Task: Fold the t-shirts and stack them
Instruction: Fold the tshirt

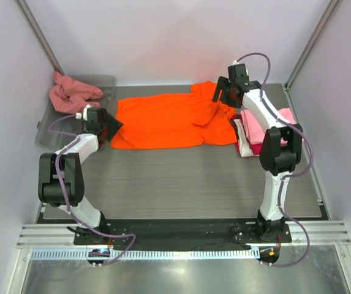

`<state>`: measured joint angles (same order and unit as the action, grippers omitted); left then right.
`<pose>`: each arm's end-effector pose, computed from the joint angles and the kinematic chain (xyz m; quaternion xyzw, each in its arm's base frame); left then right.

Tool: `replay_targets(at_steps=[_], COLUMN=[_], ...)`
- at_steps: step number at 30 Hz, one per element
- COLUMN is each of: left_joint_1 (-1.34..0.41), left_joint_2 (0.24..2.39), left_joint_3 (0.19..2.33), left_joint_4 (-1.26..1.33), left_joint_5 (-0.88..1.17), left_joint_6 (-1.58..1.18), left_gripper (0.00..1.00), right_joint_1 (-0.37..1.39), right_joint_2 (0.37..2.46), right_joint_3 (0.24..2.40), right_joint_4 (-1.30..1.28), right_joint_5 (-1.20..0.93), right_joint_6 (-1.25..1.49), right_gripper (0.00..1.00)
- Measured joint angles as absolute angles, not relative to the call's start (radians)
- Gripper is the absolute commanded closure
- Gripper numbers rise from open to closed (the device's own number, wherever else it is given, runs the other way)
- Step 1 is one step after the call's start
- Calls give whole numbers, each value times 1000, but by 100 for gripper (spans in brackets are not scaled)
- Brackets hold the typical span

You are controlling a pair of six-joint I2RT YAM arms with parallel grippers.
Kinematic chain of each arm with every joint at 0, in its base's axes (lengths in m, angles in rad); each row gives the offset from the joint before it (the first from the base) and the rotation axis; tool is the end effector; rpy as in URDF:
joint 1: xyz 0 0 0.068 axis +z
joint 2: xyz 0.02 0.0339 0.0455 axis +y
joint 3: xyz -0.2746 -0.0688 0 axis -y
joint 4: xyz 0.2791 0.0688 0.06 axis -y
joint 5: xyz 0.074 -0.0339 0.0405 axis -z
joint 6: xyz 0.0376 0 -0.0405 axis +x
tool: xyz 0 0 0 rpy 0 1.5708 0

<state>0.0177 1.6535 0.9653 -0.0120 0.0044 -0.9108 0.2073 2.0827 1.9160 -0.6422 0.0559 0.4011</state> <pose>0.3817 0.0066 0.1843 -0.4052 0.8112 -0.1839 0.3795 0.5061 0.1043 0.2851 0.1001 0.9226 0.0866 0.3624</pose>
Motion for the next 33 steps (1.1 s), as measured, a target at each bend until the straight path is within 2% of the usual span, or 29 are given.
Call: replay_targets(at_steps=[1, 4, 9, 12, 13, 16, 19, 26, 31, 33], left_joint_1=[10, -23, -52, -78, -91, -135, -164, -165, -165, -165], left_joint_2=[1648, 1605, 1493, 1404, 1373, 1288, 1243, 1274, 1341, 1365], left_joint_3=[965, 958, 902, 867, 857, 816, 771, 685, 680, 680], left_joint_4=[-6, -5, -49, -76, -82, -85, -84, -83, -68, -64], left_joint_5=[2, -36, -102, -129, -135, -139, -139, -139, -134, -134], left_joint_6=[-902, -878, -844, -826, -823, -821, -829, -846, -856, -857], left_gripper=[29, 22, 22, 22, 22, 22, 25, 28, 28, 28], right_joint_1=[209, 216, 231, 240, 241, 242, 242, 242, 233, 226], right_joint_2=[2065, 1950, 1658, 1555, 1544, 1557, 1571, 1572, 1607, 1642], right_joint_3=[1888, 1714, 1348, 1231, 1209, 1166, 1112, 991, 963, 963], right_joint_4=[-628, -566, -421, -373, -357, -333, -327, -321, -315, -309], right_joint_5=[60, 70, 96, 115, 128, 155, 176, 258, 302, 308], right_joint_6=[403, 430, 498, 512, 514, 516, 521, 523, 522, 524], right_gripper=[23, 23, 33, 41, 47, 55, 58, 59, 70, 70])
